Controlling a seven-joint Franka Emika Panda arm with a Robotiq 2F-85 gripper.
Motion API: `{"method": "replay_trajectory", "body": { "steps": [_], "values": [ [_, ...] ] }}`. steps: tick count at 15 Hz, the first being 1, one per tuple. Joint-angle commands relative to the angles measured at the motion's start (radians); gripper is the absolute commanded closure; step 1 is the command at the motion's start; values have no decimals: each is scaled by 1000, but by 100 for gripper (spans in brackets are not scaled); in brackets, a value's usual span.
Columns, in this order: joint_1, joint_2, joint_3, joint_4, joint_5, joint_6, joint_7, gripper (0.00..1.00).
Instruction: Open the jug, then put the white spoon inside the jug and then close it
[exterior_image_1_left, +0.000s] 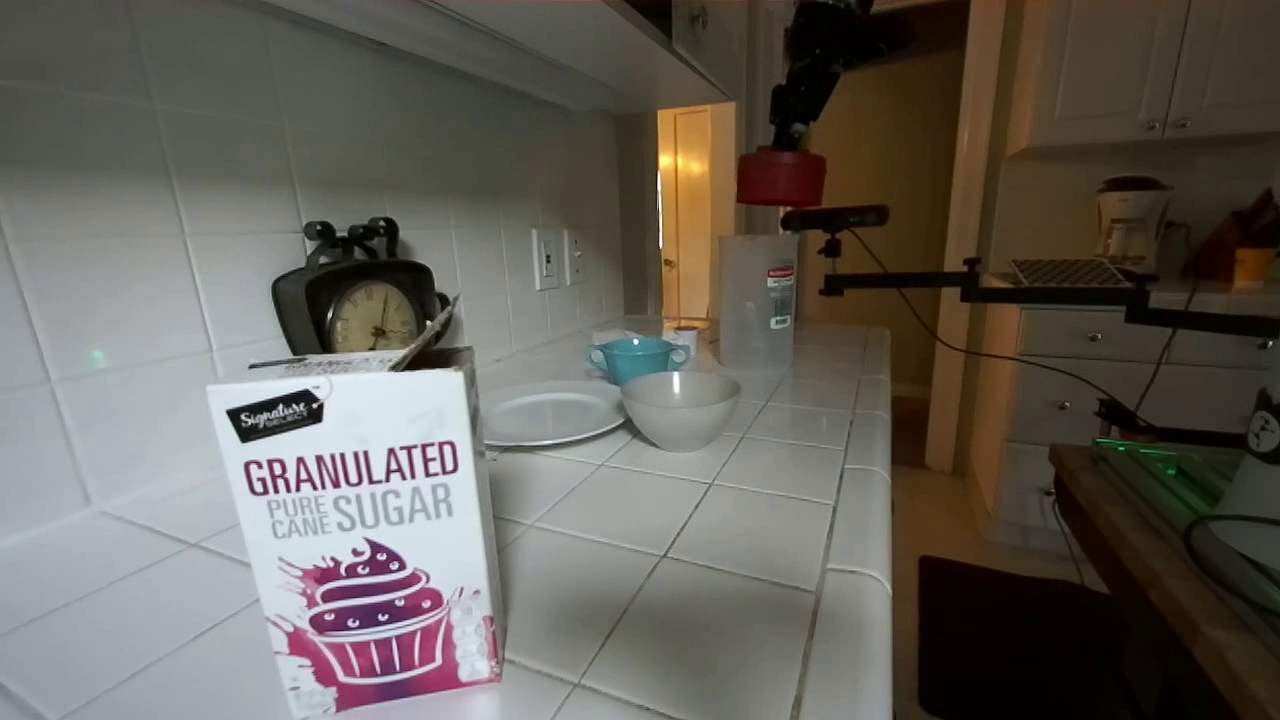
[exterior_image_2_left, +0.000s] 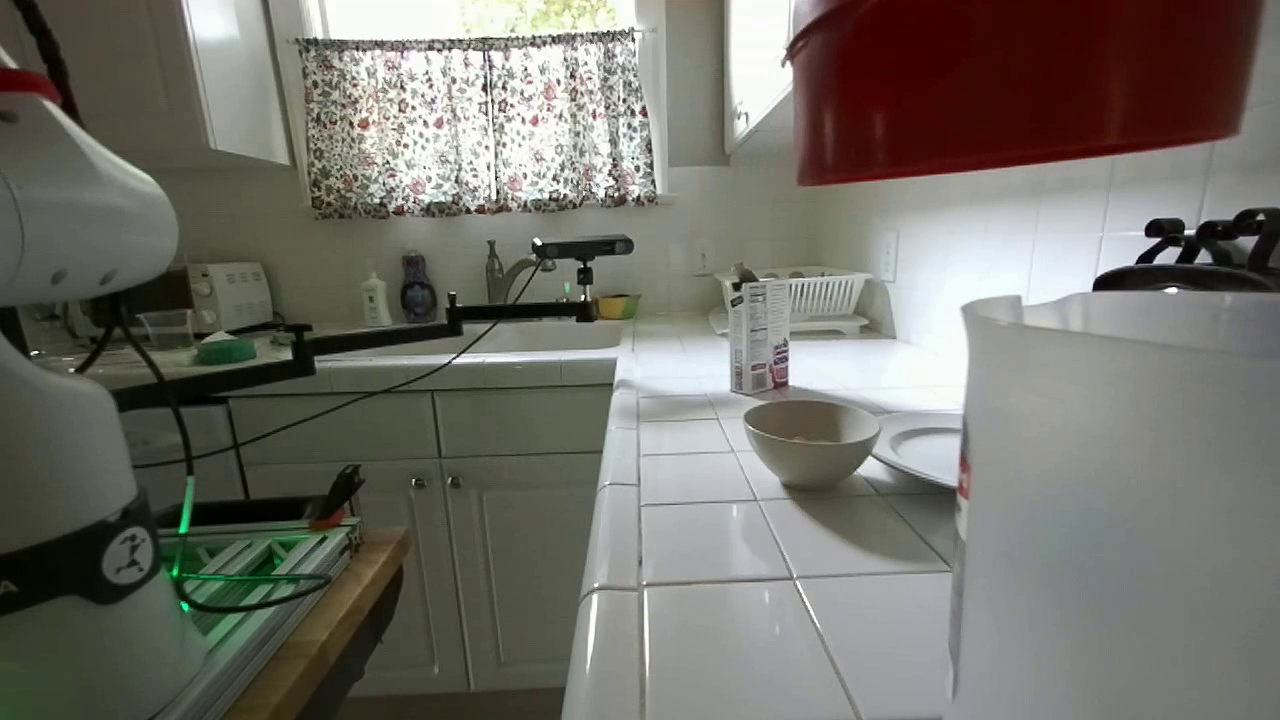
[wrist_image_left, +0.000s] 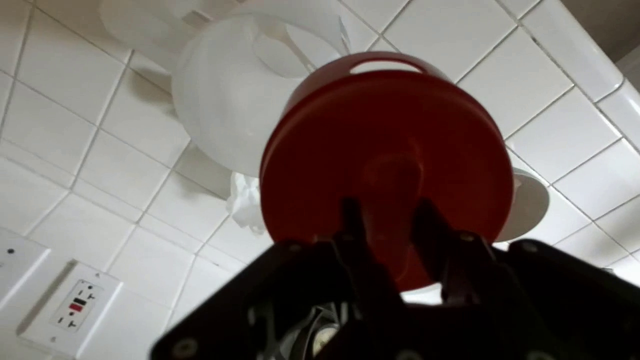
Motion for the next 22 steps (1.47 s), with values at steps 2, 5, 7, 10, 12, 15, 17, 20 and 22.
{"method": "replay_trajectory", "body": {
  "steps": [2,5,7,10,12,15,17,20,22],
  "values": [
    [-31,92,-22,90,5,-43,61,92],
    [-54,137,-31,123,13,-39,77,92],
    [-66,160,-33,143,21,-40,86,92],
    [-77,199,-29,177,24,-38,95,92],
    [-80,224,-26,198,35,-35,107,92],
    [-84,257,-19,224,47,-36,119,92],
    [-86,272,-12,240,45,-40,126,92],
    [-87,285,0,259,36,-41,143,92],
    [-87,284,7,263,34,-49,147,92]
  ]
}}
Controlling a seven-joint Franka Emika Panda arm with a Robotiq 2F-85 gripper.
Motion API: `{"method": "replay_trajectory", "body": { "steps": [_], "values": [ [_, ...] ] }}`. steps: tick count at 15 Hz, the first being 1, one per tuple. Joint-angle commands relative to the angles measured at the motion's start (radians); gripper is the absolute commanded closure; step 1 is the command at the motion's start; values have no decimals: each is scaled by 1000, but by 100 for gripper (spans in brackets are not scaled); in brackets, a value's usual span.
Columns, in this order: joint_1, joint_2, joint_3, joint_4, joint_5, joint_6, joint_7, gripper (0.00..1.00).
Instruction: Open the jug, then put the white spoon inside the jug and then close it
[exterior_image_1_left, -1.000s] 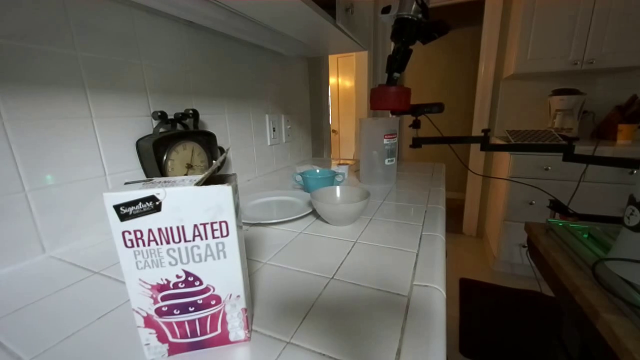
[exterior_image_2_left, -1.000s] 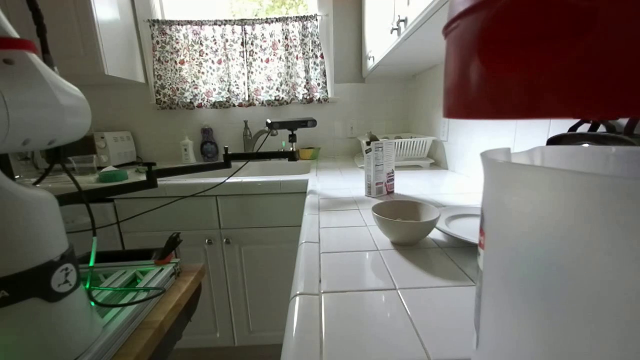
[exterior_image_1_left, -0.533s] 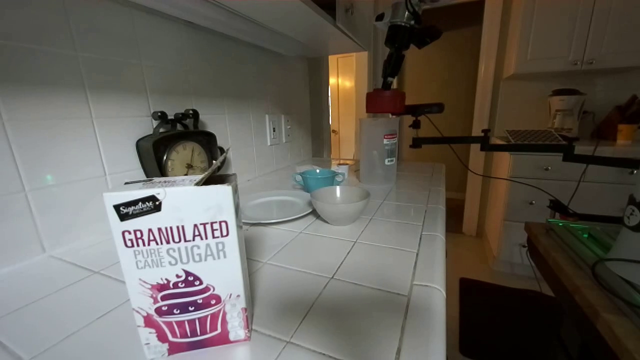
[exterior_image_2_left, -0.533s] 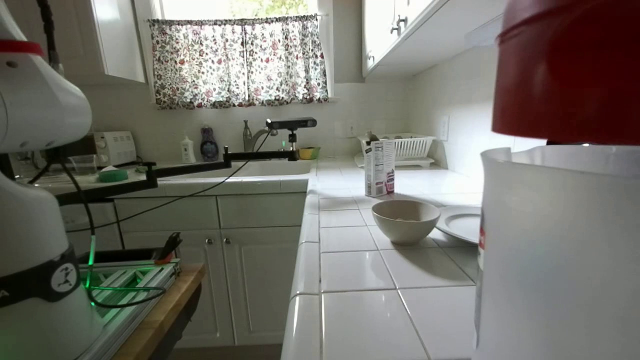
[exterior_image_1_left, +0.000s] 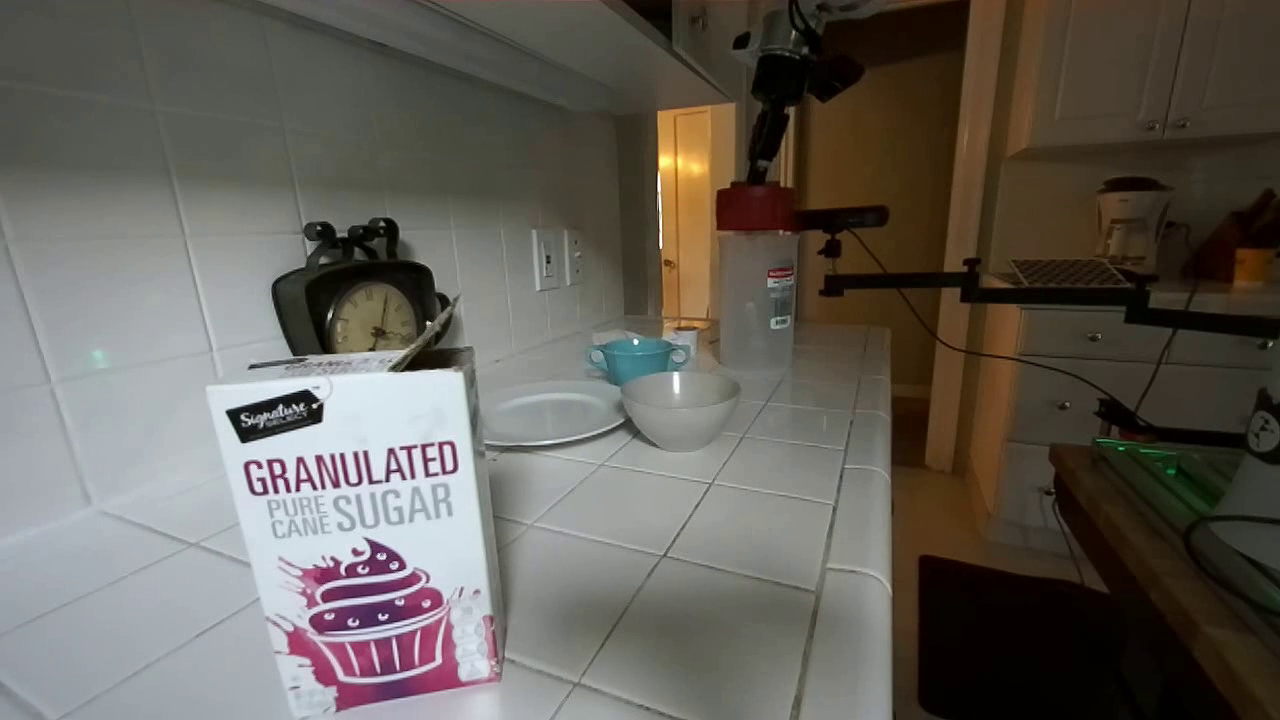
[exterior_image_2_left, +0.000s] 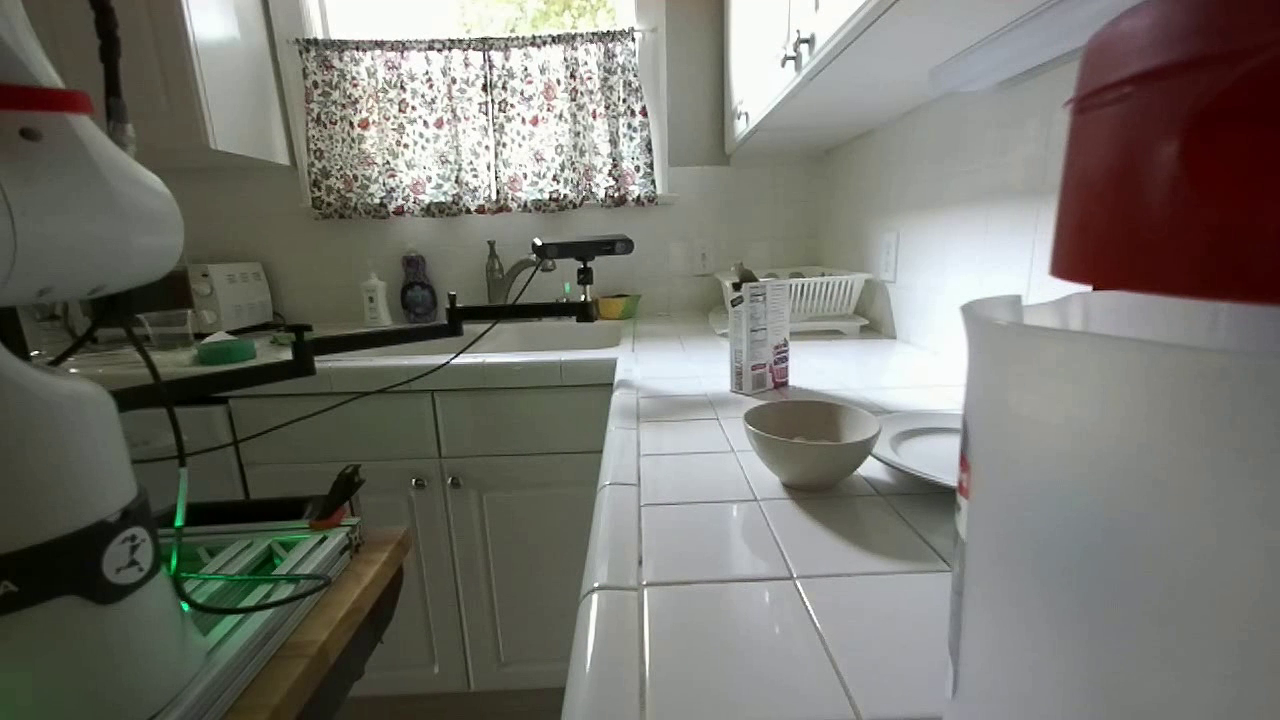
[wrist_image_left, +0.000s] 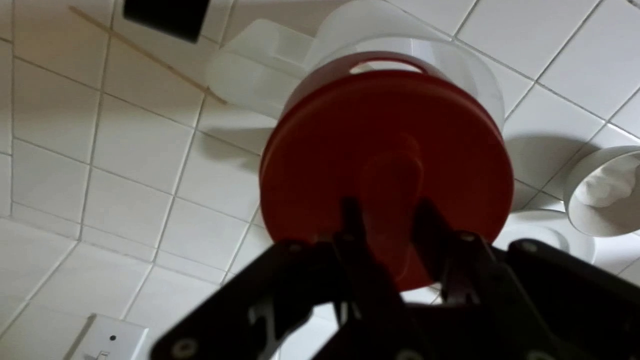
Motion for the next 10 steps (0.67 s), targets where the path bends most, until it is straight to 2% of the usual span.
{"method": "replay_trajectory", "body": {
  "steps": [1,10],
  "values": [
    [-20,13,22,38,9,-43,19,92],
    [-18,10,31,27,5,-62,20,92]
  ]
}}
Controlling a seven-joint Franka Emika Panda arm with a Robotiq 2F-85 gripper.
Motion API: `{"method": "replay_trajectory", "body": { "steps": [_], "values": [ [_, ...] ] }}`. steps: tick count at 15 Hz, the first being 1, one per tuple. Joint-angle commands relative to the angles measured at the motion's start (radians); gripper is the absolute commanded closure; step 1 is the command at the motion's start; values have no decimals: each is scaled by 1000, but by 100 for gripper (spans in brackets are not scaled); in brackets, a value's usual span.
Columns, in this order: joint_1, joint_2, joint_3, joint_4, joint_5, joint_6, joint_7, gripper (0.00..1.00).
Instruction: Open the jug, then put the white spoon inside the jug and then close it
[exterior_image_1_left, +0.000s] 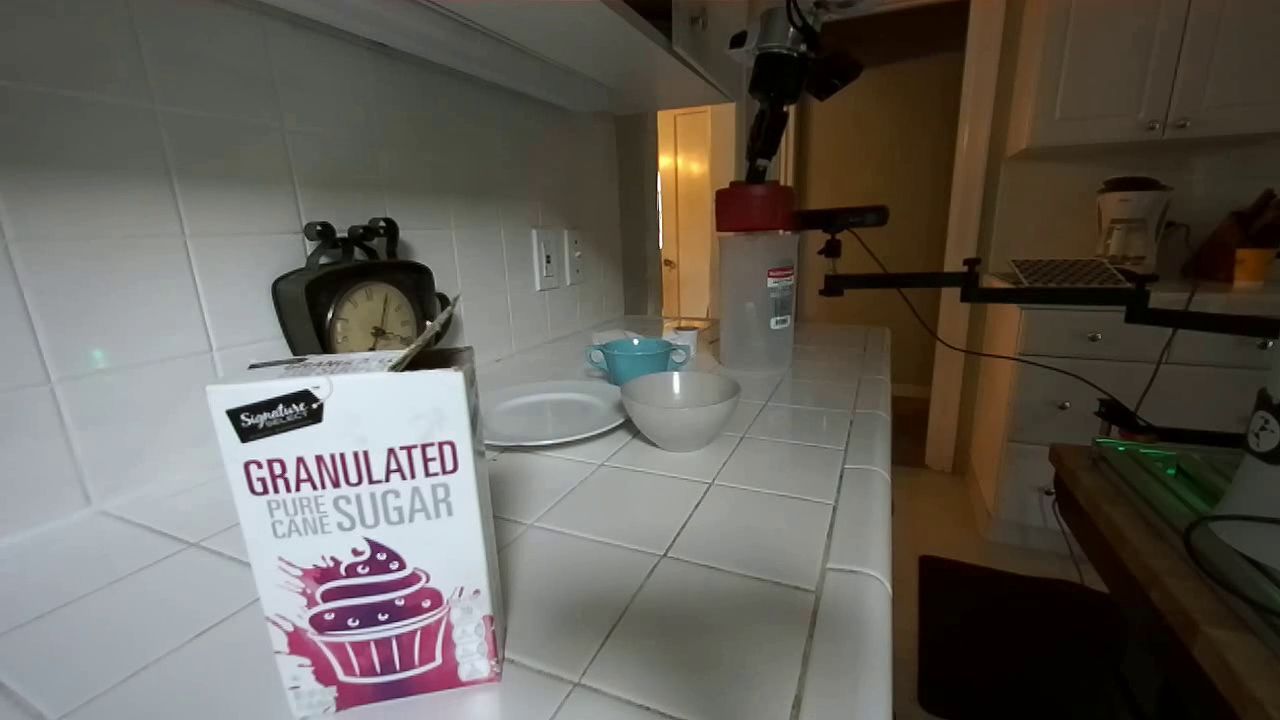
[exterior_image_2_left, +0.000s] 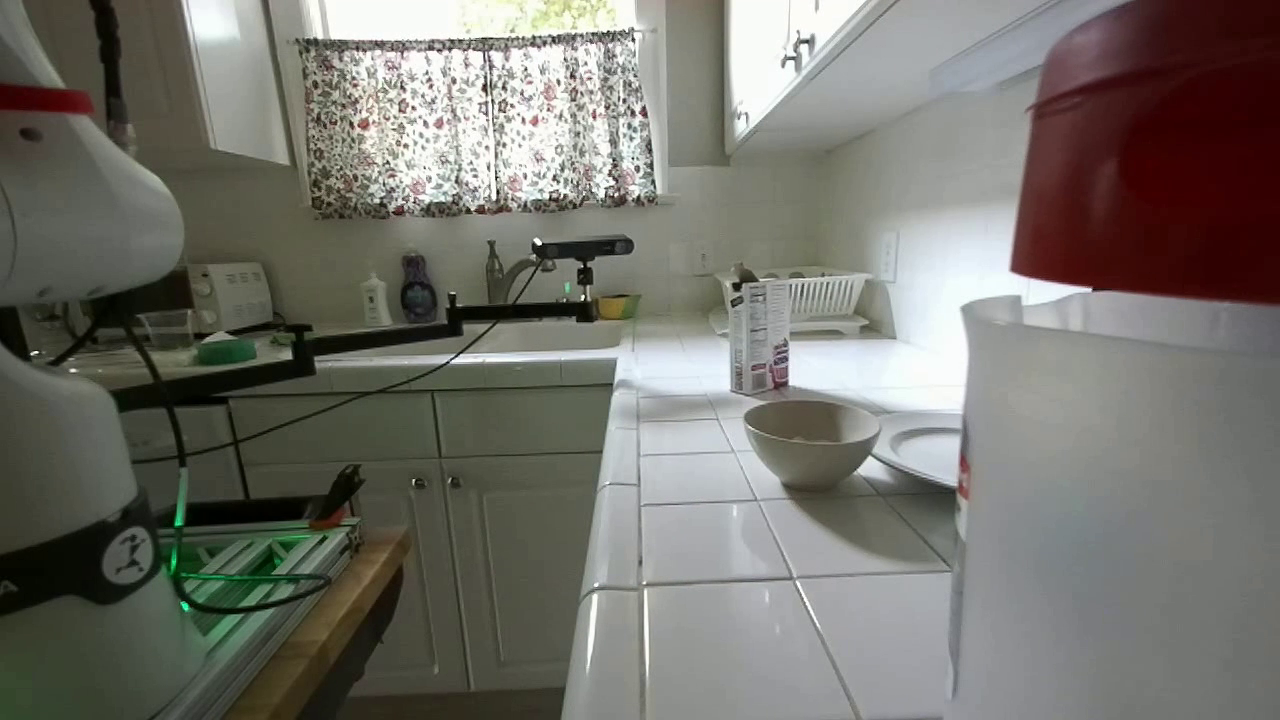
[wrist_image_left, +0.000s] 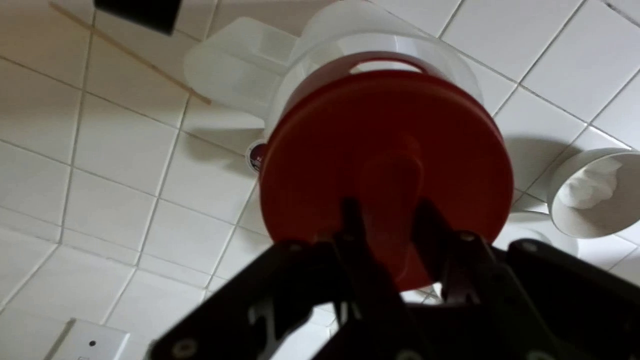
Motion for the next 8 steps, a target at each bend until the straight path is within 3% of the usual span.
{"method": "replay_trajectory", "body": {
  "steps": [1,8],
  "values": [
    [-18,10,19,21,5,-36,17,92],
    [-20,11,21,15,2,-37,16,92]
  ]
}}
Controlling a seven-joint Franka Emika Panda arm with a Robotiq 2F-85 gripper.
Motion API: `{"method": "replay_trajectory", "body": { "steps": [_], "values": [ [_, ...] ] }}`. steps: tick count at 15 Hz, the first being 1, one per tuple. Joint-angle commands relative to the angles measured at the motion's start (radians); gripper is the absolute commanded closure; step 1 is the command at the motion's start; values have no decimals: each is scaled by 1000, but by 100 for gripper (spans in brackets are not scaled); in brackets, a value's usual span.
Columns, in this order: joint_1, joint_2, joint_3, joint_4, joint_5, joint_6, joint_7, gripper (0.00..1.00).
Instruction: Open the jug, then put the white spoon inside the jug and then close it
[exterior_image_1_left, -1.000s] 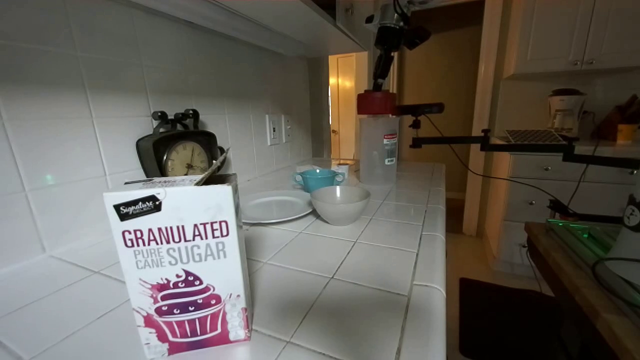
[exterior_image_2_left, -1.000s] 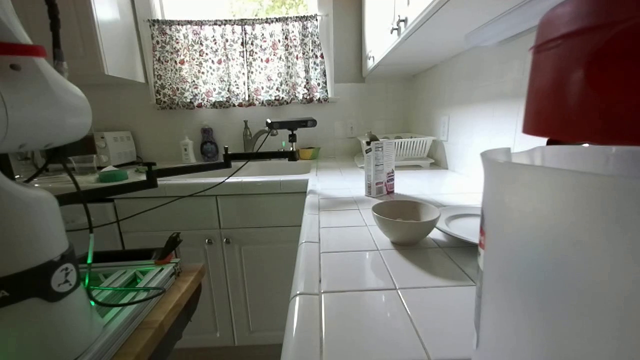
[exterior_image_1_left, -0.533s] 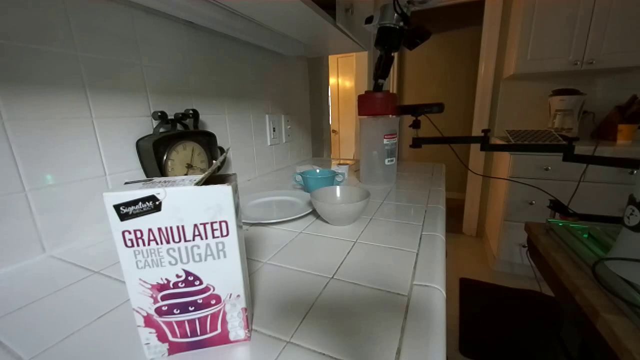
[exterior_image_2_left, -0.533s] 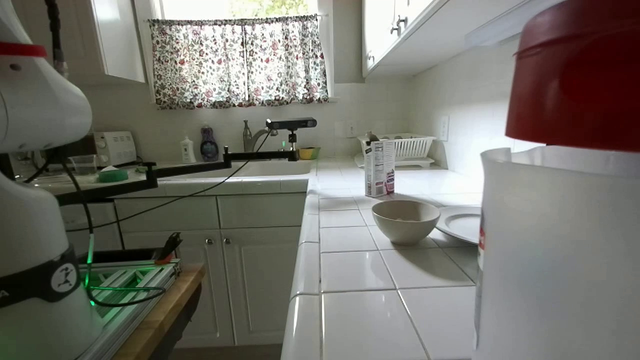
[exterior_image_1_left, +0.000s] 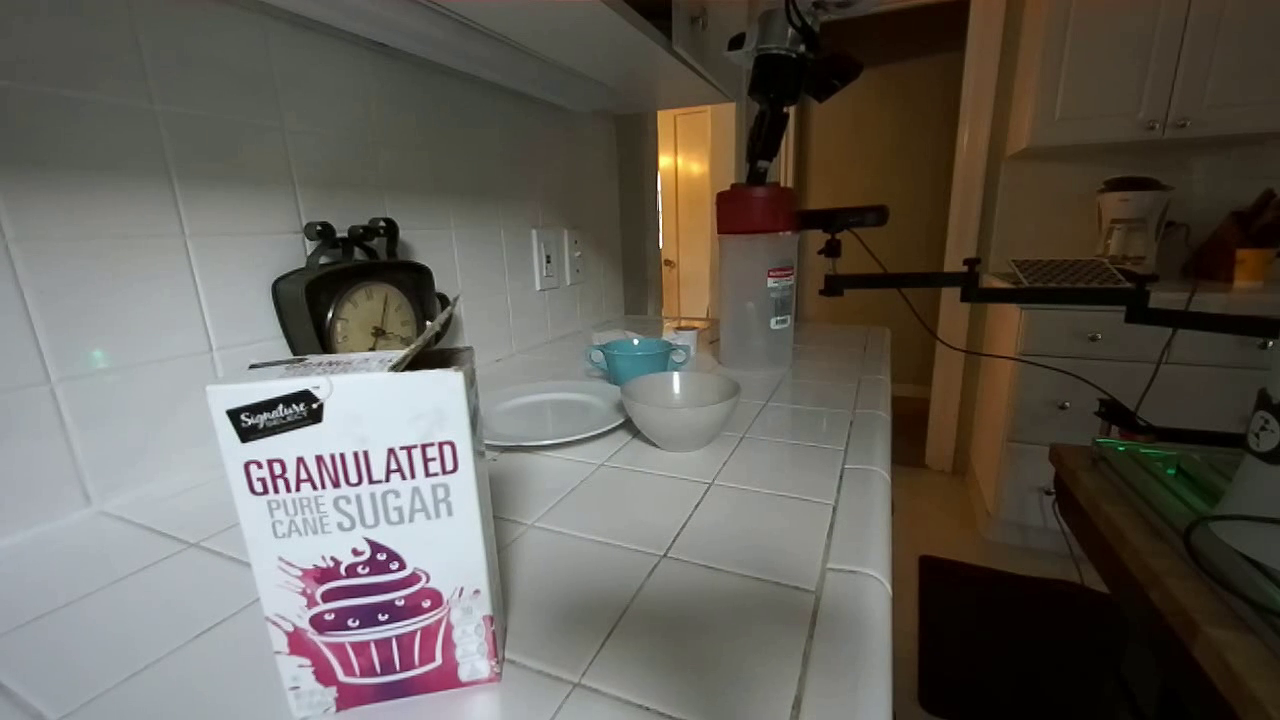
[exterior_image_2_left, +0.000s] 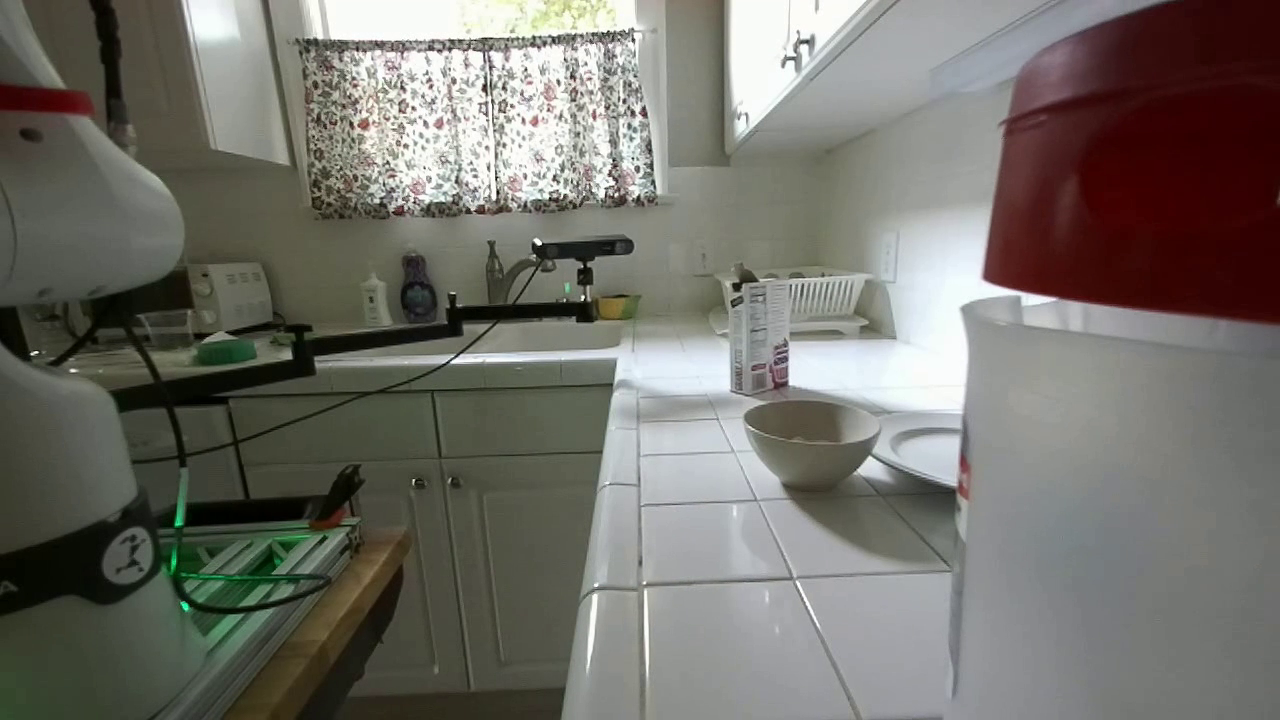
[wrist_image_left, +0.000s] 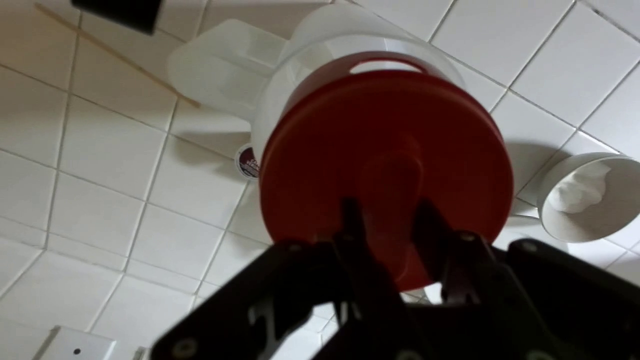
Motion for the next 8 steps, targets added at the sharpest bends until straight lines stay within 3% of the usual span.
{"method": "replay_trajectory", "body": {
  "steps": [1,8],
  "values": [
    [-20,10,13,13,-1,-18,17,92],
    [-31,12,13,10,-3,-19,13,92]
  ]
}}
